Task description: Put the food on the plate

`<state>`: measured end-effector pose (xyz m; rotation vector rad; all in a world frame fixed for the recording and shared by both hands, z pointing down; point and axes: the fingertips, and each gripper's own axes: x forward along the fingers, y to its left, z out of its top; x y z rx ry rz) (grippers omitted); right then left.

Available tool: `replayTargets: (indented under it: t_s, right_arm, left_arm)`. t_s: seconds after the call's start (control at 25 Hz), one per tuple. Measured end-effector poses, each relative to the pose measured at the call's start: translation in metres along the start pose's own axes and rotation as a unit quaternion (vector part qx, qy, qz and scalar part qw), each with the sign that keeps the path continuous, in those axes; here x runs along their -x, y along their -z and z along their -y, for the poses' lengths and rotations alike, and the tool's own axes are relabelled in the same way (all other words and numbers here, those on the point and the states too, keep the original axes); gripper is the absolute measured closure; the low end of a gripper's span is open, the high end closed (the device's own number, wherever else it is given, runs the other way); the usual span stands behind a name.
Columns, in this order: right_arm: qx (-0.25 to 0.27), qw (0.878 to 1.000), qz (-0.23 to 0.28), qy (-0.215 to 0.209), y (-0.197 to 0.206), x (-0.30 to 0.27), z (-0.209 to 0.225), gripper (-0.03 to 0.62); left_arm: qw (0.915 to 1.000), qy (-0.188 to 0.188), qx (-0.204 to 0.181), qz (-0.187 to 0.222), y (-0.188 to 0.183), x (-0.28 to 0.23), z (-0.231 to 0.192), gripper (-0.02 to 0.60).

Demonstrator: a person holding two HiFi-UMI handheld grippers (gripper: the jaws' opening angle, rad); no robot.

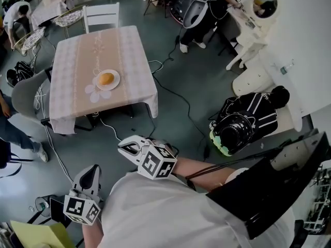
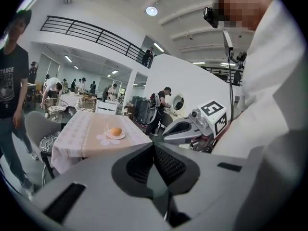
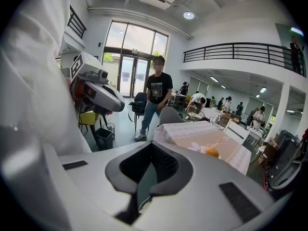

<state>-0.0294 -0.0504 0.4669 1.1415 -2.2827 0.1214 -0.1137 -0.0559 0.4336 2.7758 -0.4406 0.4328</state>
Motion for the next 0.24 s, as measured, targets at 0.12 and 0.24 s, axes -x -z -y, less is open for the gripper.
replayTargets:
  t_s: [0.12,0.24]
  right_arm:
    - [0.002,1.000,-0.002,-0.001,0.001,-0.003,0.009,0.582]
    - [0.004,1.000,-0.002,0.002,0.001,-0.005,0.024,0.582]
  left_arm:
    - [1.0000,-0.003,0.005,0.002,-0.005,-0.008,-0.006,0.571]
    - [1.0000,-0.002,0.005,0.002,-0.011,-0.019,-0.011,0.571]
